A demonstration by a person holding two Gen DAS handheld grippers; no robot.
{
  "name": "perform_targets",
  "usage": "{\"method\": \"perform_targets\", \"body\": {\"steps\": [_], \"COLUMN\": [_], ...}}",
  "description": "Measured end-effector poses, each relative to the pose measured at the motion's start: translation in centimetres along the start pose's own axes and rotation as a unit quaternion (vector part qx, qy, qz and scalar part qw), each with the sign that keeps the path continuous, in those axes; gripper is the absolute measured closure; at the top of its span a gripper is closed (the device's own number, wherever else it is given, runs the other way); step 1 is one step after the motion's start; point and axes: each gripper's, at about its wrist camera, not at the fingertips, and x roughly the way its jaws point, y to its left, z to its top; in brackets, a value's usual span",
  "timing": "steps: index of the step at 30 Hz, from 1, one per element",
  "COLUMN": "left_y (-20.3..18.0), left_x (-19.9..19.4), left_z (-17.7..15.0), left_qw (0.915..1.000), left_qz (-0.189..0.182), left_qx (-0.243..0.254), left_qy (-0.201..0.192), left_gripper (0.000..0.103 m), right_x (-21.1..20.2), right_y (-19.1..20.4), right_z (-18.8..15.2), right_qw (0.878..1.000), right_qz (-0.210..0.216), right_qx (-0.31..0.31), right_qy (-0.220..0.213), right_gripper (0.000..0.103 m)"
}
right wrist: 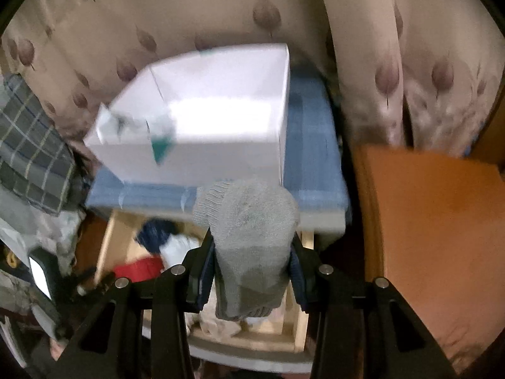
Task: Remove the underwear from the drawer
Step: 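Carry the grey underwear into the white box and open the right tool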
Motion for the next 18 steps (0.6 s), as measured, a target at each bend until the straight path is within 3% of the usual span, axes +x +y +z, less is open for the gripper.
{"method": "perform_targets", "body": {"steps": [8,18], "left_y": [0.4,0.2], "left_x": [0.2,0.3], "left_z": [-0.1,-0.1], "left_qw": [0.9998,0.9999], "left_qz": [0.011,0.013], "left_qx": [-0.013,-0.001], "left_qy": [-0.003,-0.006], "left_gripper": [0.054,0.054], "right_x": [0.0,7.9], "right_y": [1.9,4.3], "right_z": [8.2,12.6], "right_qw": [1.000,0.998], "right_qz": [-0.003,-0.026], "right_qx": [-0.009,-0.036], "right_qy": [-0.027,0.033], "right_gripper": [0.064,0.063]}}
